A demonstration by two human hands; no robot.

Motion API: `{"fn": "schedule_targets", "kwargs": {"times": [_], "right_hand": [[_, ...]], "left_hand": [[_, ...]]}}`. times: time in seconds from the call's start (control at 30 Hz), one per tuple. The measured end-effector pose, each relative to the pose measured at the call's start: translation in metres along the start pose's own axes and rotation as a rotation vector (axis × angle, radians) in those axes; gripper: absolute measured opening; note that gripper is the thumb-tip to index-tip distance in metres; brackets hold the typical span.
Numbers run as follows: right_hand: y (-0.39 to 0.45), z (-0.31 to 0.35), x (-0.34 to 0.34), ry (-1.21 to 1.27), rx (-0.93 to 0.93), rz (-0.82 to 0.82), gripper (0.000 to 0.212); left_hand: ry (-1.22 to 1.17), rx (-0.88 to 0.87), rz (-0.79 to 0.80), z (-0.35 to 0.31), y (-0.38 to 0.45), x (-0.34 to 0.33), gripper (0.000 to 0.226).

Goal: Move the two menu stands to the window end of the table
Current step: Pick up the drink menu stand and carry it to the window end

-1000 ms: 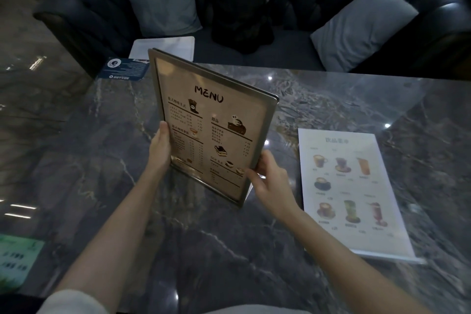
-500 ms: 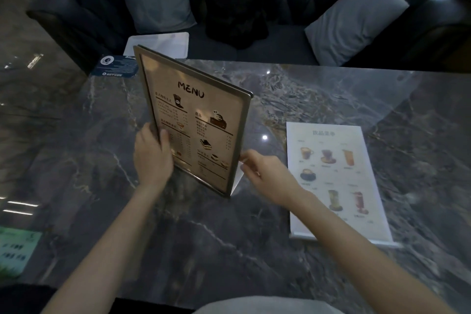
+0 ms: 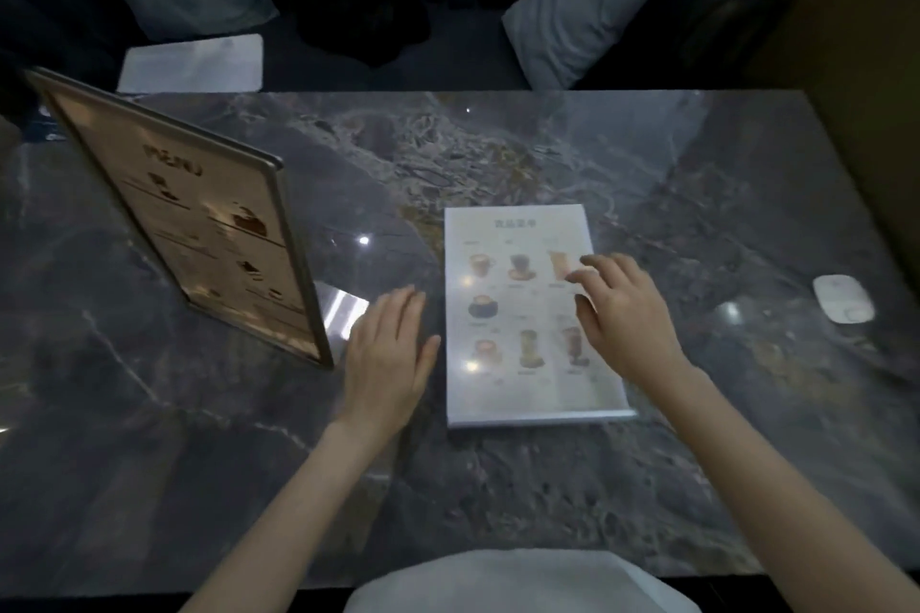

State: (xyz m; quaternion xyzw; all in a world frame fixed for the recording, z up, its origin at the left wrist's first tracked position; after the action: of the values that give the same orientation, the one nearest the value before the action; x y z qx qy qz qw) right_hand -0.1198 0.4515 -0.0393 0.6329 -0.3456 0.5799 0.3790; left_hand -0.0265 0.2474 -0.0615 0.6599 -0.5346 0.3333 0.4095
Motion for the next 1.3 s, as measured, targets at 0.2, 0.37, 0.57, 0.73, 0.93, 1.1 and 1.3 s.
{"fn": "schedule_targets", "kwargs": {"times": [0.2, 0.37, 0.57, 0.73, 0.93, 1.1, 1.3], "right_hand": [[-0.053, -0.048, -0.064, 0.123, -0.189, 0.307, 0.06], [-0.076, -0.055, -0.108, 0.5, -0.366, 0.552, 0.083], [-0.075, -0.051, -0.108, 0.764, -0.458, 0.594, 0.068], [-0.071, -0.054, -0.111, 0.755, -0.46, 0.644, 0.059], [-0.073, -0.056, -0.109, 0.764, -0.461, 0.6, 0.051], [-0.066, -0.054, -0.094, 0.797, -0.457, 0.467, 0.049], [-0.047, -0.052, -0.071, 0.841, -0.447, 0.313, 0.042]], "left_hand": [[0.131, 0.258, 0.36, 0.007, -0.017, -0.074, 0.064], [-0.053, 0.451, 0.4, 0.008, -0.031, -0.093, 0.055], [-0.429, 0.7, 0.38, 0.01, -0.031, -0.095, 0.046], [-0.576, 0.838, 0.416, 0.015, -0.034, -0.098, 0.053], [-0.634, 0.806, 0.408, 0.019, -0.031, -0.09, 0.045], [-0.686, 0.77, 0.307, 0.022, -0.025, -0.075, 0.043], [-0.701, 0.656, 0.167, 0.018, -0.006, -0.053, 0.038]]}}
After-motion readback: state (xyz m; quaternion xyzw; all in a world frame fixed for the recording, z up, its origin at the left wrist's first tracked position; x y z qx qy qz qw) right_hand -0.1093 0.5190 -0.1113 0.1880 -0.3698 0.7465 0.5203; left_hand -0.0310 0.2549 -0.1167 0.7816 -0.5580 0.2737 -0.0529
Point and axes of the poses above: each hand's wrist, its own y-axis towards the middle knuckle, its own x-axis out of the back of the hand, z = x × y, the point moved 9 cm from there along y, towards the middle knuckle, and after that the axes turned 12 degrees about -y, right-handed, at the moved point
